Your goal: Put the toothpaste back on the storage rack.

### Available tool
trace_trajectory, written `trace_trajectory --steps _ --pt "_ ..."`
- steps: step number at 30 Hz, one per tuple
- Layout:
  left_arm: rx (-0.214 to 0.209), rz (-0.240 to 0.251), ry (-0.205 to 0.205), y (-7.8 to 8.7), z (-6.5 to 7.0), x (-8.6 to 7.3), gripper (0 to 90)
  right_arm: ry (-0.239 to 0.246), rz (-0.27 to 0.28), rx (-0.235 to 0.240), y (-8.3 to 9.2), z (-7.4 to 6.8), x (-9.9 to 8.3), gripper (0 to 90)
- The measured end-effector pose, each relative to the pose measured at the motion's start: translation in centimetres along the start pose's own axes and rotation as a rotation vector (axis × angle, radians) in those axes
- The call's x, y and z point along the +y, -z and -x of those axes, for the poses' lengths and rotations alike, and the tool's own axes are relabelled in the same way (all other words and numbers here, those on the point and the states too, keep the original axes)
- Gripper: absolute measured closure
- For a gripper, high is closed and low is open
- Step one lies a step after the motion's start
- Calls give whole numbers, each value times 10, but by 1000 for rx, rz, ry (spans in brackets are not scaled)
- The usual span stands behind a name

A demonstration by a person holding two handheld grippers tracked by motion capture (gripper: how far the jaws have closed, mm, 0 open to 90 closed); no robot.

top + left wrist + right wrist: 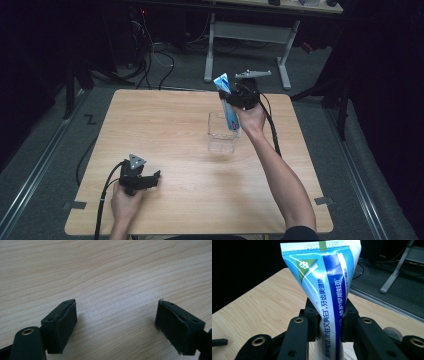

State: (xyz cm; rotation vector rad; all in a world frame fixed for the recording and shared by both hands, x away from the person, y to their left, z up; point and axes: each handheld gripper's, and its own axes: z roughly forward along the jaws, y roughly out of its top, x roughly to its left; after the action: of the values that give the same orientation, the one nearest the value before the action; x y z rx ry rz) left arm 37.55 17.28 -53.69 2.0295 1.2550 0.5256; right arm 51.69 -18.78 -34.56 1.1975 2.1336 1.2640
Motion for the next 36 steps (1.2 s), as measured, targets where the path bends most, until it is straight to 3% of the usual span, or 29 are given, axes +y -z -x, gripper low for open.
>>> trace_trajectory --steps 36 --pt "0 1 1 0 0 0 183 -30 -28 8 -18 5 -21 720"
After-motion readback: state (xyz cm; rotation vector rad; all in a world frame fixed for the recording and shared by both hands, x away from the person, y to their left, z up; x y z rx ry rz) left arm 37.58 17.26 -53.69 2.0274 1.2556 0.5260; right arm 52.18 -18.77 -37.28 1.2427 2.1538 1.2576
